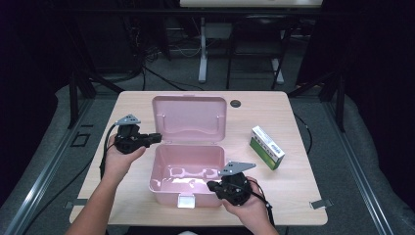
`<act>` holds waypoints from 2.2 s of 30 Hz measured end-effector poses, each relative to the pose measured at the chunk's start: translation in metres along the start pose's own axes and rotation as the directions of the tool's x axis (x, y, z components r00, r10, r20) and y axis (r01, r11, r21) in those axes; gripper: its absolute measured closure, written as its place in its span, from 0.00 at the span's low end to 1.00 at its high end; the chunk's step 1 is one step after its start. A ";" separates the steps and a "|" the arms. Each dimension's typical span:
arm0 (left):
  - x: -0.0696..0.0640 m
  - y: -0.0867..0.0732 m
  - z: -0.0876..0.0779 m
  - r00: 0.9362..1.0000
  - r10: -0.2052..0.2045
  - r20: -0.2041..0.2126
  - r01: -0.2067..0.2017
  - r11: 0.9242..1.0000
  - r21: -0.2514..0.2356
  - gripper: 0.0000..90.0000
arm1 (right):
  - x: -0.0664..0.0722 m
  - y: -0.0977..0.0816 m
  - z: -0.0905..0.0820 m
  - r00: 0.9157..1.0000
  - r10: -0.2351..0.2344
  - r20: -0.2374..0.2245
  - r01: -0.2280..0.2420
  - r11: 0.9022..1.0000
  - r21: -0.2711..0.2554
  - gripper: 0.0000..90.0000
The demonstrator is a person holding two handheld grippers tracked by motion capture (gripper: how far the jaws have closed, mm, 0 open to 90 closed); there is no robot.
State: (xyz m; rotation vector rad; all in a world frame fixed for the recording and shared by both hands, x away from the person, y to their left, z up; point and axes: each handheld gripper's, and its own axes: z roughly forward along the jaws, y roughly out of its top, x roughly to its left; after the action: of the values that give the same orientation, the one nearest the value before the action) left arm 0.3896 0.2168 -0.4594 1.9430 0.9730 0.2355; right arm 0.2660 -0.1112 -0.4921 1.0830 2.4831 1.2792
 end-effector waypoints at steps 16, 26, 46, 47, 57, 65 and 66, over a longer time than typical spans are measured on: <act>-0.001 -0.010 0.010 1.000 0.016 0.012 -0.017 0.998 0.055 0.93 | -0.001 -0.001 0.000 1.000 -0.005 0.002 0.005 1.000 -0.002 1.00; -0.005 -0.011 0.008 1.000 0.017 0.002 -0.017 0.998 0.062 0.93 | -0.002 -0.001 -0.002 1.000 0.001 0.000 -0.001 1.000 0.009 1.00; -0.008 -0.004 -0.015 1.000 0.010 0.017 -0.009 1.000 -0.018 0.78 | -0.012 0.011 -0.039 0.998 0.045 0.052 -0.035 0.985 -0.169 0.75; -0.008 -0.004 -0.017 1.000 0.009 0.018 -0.009 1.000 -0.021 0.76 | -0.015 0.010 -0.041 0.997 0.057 0.058 -0.046 0.983 -0.177 0.72; -0.002 -0.005 -0.028 1.000 -0.007 0.004 0.007 1.000 0.001 0.61 | -0.047 0.006 -0.062 0.983 0.119 0.143 -0.082 0.966 -0.245 0.60; -0.003 -0.003 -0.039 1.000 0.002 -0.001 -0.002 1.000 -0.031 0.58 | -0.062 0.000 -0.062 0.974 0.147 0.172 -0.104 0.966 -0.236 0.60; -0.004 -0.003 -0.039 1.000 0.003 -0.006 -0.003 0.999 -0.037 0.58 | -0.062 0.000 -0.061 0.974 0.147 0.173 -0.105 0.967 -0.231 0.59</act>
State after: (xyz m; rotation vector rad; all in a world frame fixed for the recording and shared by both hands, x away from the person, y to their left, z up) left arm 0.3655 0.2403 -0.4387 1.9114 0.9628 0.2594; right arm 0.2851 -0.1924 -0.4656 1.2574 2.1081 1.3763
